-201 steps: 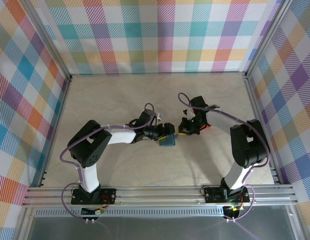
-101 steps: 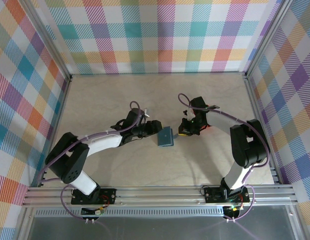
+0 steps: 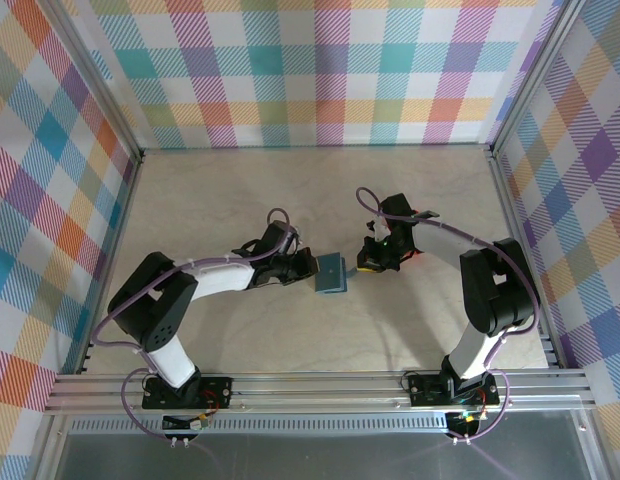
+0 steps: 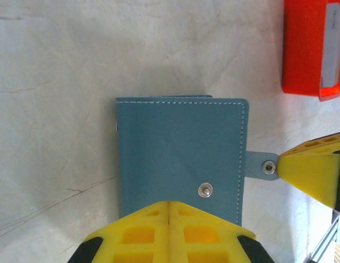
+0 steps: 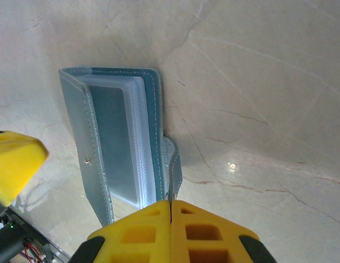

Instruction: Put the credit cards into the card holder

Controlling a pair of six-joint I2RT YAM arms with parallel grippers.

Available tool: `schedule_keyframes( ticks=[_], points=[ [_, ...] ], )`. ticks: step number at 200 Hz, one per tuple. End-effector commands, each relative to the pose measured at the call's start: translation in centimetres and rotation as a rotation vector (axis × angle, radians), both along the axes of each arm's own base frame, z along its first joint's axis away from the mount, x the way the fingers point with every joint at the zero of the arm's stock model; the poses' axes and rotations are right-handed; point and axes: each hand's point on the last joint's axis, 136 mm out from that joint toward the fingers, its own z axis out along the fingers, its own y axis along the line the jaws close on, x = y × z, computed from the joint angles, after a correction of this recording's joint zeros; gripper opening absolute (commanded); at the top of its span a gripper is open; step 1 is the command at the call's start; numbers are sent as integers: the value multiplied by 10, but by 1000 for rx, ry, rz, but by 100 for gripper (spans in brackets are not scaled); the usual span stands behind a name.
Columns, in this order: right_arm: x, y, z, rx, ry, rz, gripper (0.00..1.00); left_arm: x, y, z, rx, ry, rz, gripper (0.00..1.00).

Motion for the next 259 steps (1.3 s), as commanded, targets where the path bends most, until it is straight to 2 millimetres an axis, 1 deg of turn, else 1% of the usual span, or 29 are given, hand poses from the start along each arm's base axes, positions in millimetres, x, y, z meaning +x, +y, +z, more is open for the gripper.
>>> schedule_keyframes(
  ticks=[1,33,49,102,120,139,159,210,235,259],
  points=[
    [0,0,2,9,-5,13,0,6,-14,8,-26,-20,-33,0],
    [0,1,3,14,-10,15,0,9,-24,3,-44,-7,-50,0],
    [1,1,3,13,-8,8,0,8,-27,-5,-28,13,-50,0],
    [4,3,5,27,-3,-6,0,4,-21,-31,8,66,-28,0],
    [3,4,7,28,-3,-3,0,1,-21,-37,14,86,-30,0],
    [3,3,8,24,-5,-2,0,-1,-16,-43,38,99,-21,0],
    [3,4,10,33,-6,1,0,-2,-13,-46,54,105,-16,0],
    [3,17,27,98,-50,26,0,-2,-15,-48,46,106,-19,0],
    [2,22,27,101,-43,49,0,-3,-15,-48,48,108,-21,0],
    [1,31,29,122,-42,83,0,-2,-15,-49,46,109,-23,0]
  ],
)
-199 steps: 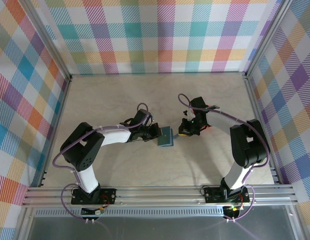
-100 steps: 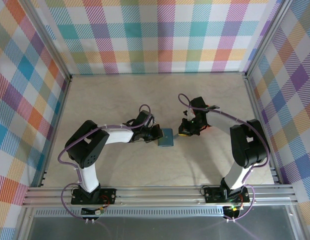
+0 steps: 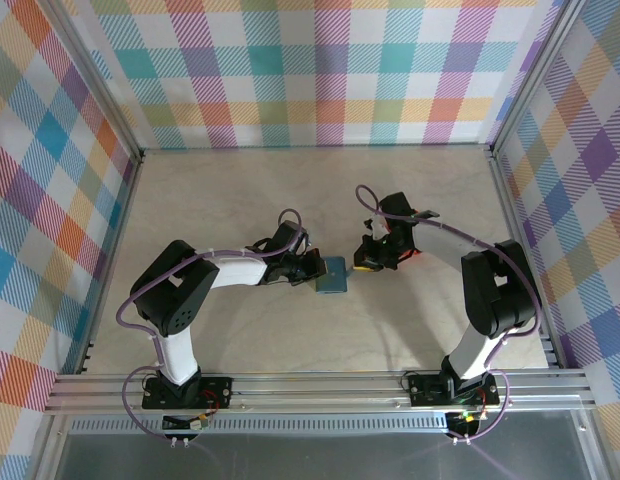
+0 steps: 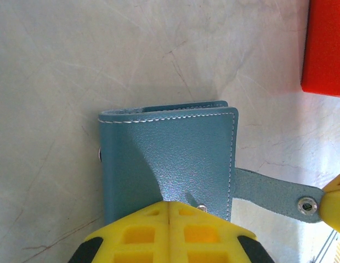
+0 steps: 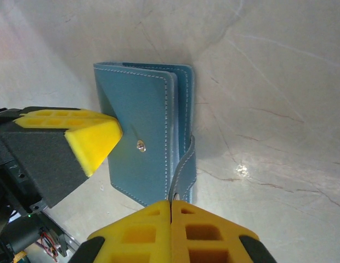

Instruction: Put the credit cards into the card holder

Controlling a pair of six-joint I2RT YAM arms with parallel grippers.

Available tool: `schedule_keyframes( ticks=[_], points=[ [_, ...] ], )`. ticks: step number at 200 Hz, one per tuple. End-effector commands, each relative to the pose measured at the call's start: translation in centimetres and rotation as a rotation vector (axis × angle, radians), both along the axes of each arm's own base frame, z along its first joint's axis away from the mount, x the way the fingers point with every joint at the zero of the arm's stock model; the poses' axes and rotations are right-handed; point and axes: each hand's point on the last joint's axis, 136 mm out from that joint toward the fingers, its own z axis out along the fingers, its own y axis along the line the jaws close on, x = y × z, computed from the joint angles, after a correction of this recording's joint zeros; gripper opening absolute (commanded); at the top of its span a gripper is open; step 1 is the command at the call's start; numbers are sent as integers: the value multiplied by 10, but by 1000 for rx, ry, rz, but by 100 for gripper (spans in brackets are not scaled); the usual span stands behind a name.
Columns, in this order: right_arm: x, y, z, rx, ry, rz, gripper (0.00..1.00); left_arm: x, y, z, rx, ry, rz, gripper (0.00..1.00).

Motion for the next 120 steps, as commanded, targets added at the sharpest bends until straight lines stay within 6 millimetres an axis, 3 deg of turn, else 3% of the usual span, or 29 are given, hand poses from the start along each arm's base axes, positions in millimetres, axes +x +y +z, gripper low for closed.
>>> schedule_keyframes(
  ticks=[1,120],
  points=[
    [4,17,16,62,-35,54,0,-9,5,-24,52,58,1,0],
    [4,38,-1,21,17,103,0,-11,3,-16,37,46,-18,0]
  ],
)
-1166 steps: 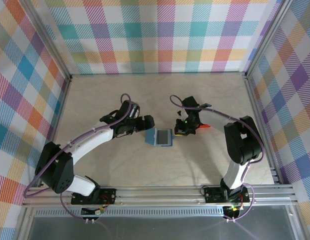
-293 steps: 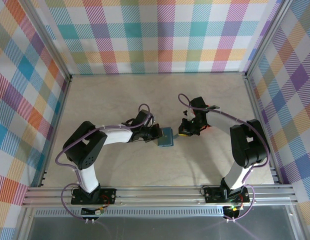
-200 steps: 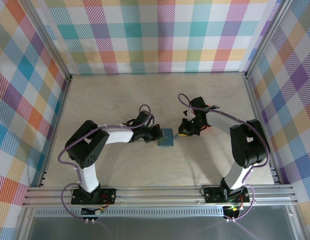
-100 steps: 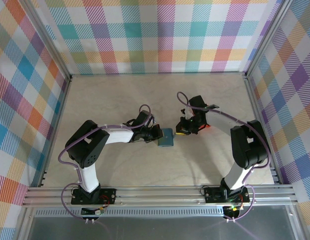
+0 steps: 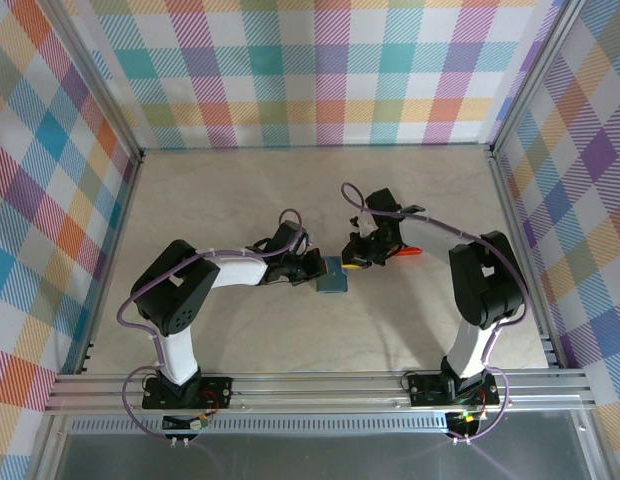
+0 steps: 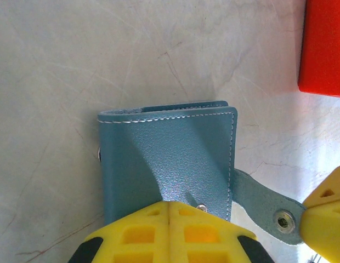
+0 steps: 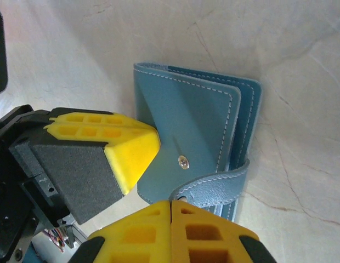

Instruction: Put the credit cards into the card holder

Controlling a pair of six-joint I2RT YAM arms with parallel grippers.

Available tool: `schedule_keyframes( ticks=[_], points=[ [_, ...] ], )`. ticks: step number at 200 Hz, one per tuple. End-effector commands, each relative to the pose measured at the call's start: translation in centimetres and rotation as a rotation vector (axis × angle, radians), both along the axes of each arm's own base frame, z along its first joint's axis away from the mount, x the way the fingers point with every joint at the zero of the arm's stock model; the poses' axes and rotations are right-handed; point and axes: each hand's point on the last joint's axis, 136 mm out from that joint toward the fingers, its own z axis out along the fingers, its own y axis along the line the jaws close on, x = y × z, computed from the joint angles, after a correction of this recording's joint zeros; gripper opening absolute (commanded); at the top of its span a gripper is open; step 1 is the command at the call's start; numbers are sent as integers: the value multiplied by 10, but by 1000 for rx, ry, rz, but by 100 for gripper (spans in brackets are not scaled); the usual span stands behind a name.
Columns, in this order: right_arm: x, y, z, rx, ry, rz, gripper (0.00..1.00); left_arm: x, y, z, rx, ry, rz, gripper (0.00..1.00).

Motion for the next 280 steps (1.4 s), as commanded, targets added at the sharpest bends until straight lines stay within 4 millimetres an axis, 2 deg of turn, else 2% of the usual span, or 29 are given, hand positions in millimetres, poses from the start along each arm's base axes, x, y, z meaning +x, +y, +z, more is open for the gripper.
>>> schedule_keyframes(
  ticks=[1,91,225,280],
  points=[
    [-1,7,-1,-5,6,29,0,-12,4,-17,45,51,-15,0],
    [-1,10,-22,-82,61,25,0,-9,-3,-10,14,36,-34,0],
    [-5,25,-28,-30,95,42,0,-10,-2,-13,16,42,-34,0],
    [-3,25,-31,-32,98,35,0,-11,-1,-13,16,42,-30,0]
  ],
)
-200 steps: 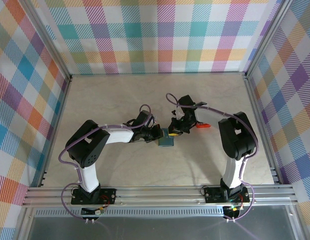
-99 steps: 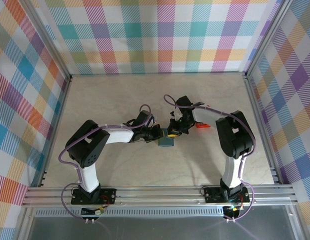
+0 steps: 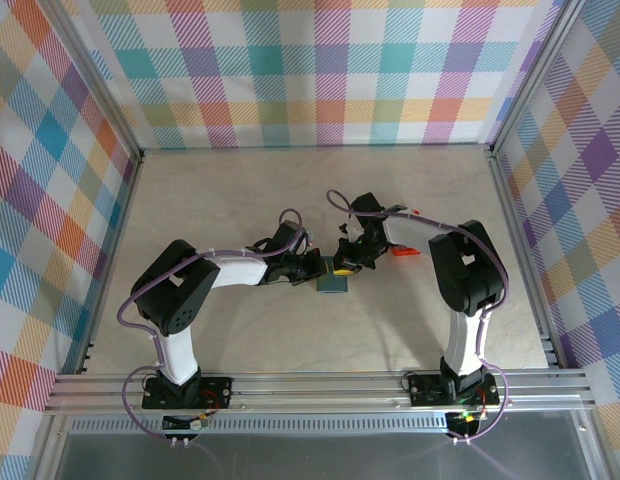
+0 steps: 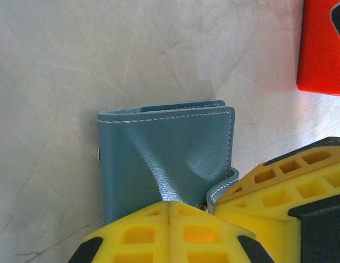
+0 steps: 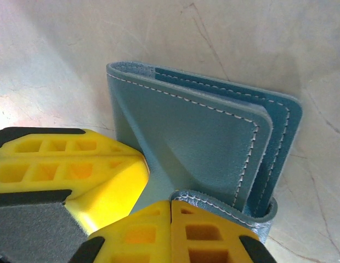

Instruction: Put the credit cards into the card holder

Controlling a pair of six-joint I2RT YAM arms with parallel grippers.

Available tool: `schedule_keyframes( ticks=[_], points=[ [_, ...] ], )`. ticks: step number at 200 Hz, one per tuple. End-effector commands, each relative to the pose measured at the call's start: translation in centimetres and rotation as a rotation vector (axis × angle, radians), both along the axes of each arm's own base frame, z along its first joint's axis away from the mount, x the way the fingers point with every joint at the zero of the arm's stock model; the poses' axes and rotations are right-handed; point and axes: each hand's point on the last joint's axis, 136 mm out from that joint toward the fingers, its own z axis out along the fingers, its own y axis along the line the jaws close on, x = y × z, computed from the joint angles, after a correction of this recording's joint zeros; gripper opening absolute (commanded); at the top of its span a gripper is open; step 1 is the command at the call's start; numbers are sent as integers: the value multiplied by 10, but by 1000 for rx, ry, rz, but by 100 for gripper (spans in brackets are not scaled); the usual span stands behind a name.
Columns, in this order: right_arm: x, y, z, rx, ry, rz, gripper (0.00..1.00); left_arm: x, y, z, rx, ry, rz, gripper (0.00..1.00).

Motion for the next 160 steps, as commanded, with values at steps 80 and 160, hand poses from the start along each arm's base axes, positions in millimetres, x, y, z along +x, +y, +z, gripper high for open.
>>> schedule_keyframes(
  ticks=[80,160],
  points=[
    [-2,3,-13,-32,30,1,0,-10,0,-14,19,43,-23,0],
    [-5,-18,-37,-182,35,-14,0,-10,-1,-14,16,44,-24,0]
  ],
)
